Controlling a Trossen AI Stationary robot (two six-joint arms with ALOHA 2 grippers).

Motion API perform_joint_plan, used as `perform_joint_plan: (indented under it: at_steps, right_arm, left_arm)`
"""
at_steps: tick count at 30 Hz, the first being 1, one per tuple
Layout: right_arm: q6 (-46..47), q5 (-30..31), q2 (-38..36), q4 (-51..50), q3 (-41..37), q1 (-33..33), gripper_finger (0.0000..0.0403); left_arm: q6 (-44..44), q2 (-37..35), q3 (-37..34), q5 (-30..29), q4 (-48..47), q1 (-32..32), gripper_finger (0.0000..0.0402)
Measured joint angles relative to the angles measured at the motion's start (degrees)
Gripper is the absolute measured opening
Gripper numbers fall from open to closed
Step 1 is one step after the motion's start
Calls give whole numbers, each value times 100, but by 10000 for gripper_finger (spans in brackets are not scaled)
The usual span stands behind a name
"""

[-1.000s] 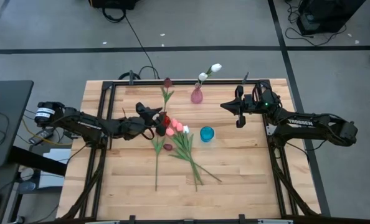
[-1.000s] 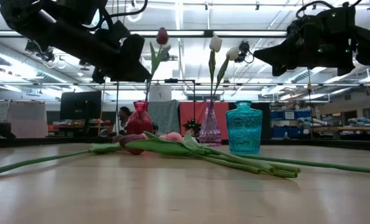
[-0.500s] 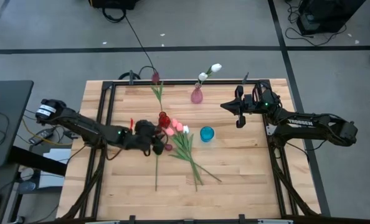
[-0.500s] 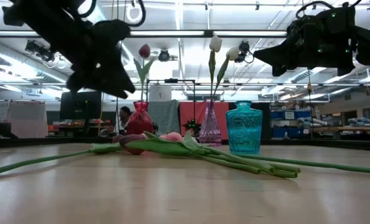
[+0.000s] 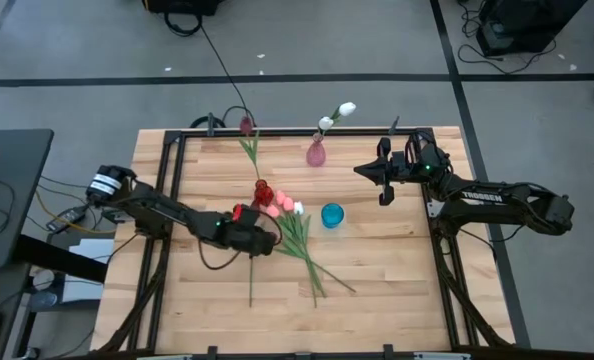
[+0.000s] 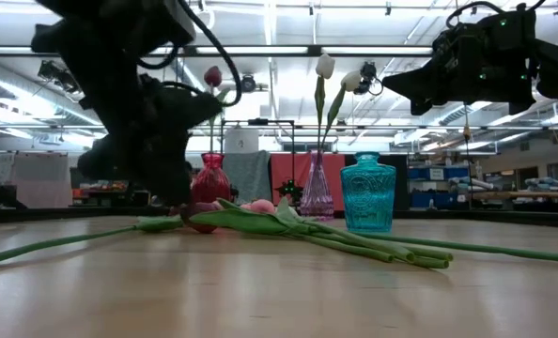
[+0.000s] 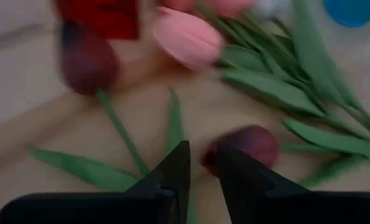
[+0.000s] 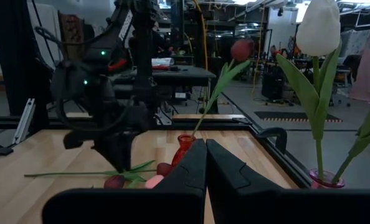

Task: Sort flowers into vase by color
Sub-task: Put the red tulip into the red vase

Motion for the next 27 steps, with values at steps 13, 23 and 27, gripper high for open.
perform_joint_plan:
  at_steps: [13,23,27]
  right_arm:
    - [-4,-15,1,2,0,0,13]
    - [-13,-15,2,4,-2,0,13]
    - [-13,-13,2,4,-2,-1,13]
  left_arm:
    - [-496,336,468,-434,-1132,283,76]
    - [-600,927,466,-358,-1034,364,124]
    - [-599,1022,479,-379,-1008,354,123]
